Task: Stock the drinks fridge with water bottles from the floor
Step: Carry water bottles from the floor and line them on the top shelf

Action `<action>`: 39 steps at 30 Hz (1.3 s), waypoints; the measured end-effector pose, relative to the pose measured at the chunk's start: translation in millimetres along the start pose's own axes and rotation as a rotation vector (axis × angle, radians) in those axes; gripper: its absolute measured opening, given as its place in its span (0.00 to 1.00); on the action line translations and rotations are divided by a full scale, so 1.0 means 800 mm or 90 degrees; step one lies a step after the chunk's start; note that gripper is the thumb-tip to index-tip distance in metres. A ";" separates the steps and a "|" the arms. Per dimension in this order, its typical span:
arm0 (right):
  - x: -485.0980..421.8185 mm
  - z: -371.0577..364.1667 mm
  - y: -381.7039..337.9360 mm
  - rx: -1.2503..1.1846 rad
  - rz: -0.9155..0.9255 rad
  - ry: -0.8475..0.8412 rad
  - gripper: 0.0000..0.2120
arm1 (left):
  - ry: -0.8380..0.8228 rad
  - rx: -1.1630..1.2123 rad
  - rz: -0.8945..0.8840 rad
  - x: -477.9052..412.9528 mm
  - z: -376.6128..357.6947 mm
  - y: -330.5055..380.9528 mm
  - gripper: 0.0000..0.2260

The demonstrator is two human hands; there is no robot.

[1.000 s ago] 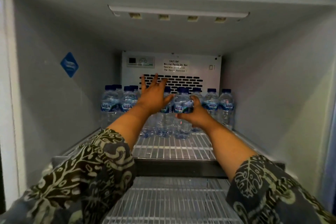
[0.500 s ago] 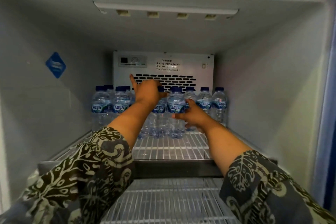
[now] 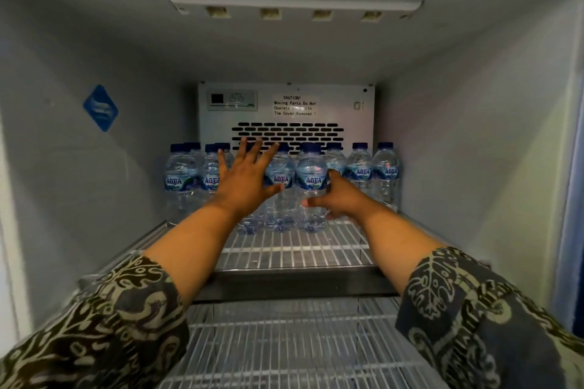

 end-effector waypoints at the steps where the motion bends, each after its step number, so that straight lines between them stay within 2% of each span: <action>1: 0.000 0.000 0.000 0.000 0.003 -0.001 0.38 | -0.006 -0.007 0.001 0.000 -0.002 0.000 0.35; 12: -0.011 -0.007 0.005 0.057 0.006 0.039 0.36 | 0.017 -0.006 -0.001 0.000 -0.008 0.007 0.38; 19: 0.001 -0.008 -0.003 0.096 0.024 0.061 0.33 | 0.007 -0.013 0.003 0.002 -0.012 0.013 0.36; 23: 0.019 0.002 -0.012 0.238 0.006 -0.056 0.29 | -0.016 -0.029 -0.019 0.009 0.000 0.016 0.34; 26: 0.036 0.015 -0.015 0.423 -0.052 -0.086 0.33 | -0.056 -0.027 -0.014 0.032 0.021 0.021 0.31; 29: 0.069 0.017 -0.029 0.423 -0.012 -0.013 0.30 | -0.090 -0.028 -0.006 0.077 0.035 0.028 0.28; 32: 0.117 0.012 -0.037 0.353 0.056 0.127 0.29 | -0.063 -0.024 -0.003 0.128 0.044 0.034 0.27; 34: 0.158 0.001 -0.039 0.341 0.133 0.183 0.30 | -0.032 -0.019 0.015 0.165 0.049 0.040 0.27; 37: 0.220 -0.017 -0.041 0.318 0.223 0.227 0.31 | 0.016 0.003 0.055 0.226 0.055 0.055 0.26; 39: 0.266 -0.032 -0.039 0.314 0.255 0.217 0.31 | 0.017 0.013 0.089 0.279 0.057 0.070 0.26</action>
Point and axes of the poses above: each hand's wrist, its own x-axis away from the middle knuckle, its own z-axis out of the back of the hand, y = z × x, the point moved 3 cm from there along -x, towards the middle knuckle, and after that the axes turned 14 degrees about x, right-handed, at the moved point
